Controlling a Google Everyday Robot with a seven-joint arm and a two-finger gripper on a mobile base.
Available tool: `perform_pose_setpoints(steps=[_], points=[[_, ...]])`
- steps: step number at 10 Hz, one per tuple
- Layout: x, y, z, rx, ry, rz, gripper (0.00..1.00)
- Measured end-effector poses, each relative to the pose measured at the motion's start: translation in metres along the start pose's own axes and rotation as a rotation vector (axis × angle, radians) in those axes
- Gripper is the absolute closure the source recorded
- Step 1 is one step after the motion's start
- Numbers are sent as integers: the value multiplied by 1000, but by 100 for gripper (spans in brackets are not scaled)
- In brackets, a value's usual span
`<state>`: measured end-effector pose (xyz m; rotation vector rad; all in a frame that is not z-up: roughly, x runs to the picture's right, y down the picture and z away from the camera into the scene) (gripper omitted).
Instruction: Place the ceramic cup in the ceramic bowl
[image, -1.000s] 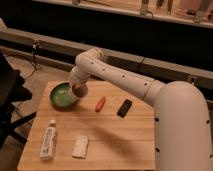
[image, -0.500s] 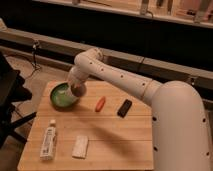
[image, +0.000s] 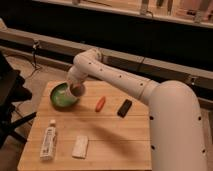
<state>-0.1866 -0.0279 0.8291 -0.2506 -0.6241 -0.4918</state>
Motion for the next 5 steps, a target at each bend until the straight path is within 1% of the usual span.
perform_pose_setpoints(steps=[5], points=[[-2, -6, 6, 8, -5, -8, 99]])
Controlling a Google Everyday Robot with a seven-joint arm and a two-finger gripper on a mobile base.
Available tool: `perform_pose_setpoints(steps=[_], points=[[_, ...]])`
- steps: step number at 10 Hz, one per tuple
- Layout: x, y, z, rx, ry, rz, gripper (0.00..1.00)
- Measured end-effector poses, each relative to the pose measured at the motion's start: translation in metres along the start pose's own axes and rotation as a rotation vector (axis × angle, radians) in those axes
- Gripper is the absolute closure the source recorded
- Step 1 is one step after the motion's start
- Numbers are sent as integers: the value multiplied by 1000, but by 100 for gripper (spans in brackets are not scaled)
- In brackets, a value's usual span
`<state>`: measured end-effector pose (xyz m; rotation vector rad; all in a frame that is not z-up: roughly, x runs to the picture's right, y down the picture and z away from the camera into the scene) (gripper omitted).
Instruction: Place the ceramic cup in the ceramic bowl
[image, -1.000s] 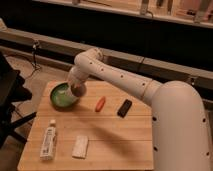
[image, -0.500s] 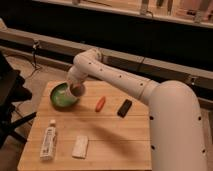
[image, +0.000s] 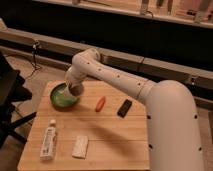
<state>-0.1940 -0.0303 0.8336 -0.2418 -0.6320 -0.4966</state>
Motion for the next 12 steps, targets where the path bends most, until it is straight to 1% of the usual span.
perform_pose_setpoints(steps=[1, 2, 4, 5, 6, 8, 9, 10, 12], points=[[0, -1, 1, 1, -1, -2, 99], [0, -2, 3, 3, -2, -3, 92], [0, -3, 5, 6, -1, -5, 74], [-1, -5, 6, 8, -2, -7, 62], [-2, -5, 7, 8, -2, -9, 55], [-1, -6, 8, 12, -2, -12, 32], [0, -6, 9, 12, -2, -12, 27], [0, -6, 9, 13, -2, -13, 24], [0, -7, 10, 14, -2, -15, 24]])
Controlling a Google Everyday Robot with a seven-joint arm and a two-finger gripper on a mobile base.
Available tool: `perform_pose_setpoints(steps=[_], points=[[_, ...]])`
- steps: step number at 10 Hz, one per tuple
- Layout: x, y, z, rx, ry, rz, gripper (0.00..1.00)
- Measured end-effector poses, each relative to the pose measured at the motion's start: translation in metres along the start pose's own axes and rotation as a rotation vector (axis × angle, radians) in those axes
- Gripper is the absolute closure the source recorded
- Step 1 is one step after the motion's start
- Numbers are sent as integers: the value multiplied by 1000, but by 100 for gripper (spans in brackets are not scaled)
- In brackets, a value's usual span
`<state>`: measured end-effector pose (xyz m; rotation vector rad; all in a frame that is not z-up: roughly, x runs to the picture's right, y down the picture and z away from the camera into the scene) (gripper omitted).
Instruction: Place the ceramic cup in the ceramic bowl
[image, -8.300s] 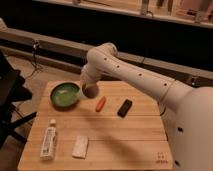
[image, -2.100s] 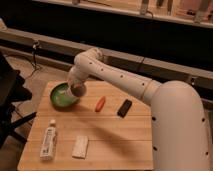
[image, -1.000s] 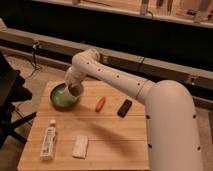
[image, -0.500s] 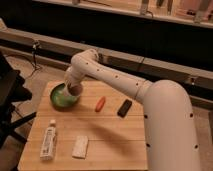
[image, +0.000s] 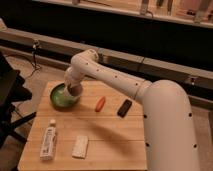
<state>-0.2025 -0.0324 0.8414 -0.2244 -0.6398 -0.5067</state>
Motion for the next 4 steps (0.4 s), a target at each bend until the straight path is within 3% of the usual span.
perform_pose_setpoints(steps=[4], points=[[0, -1, 2, 2, -1, -4, 23]])
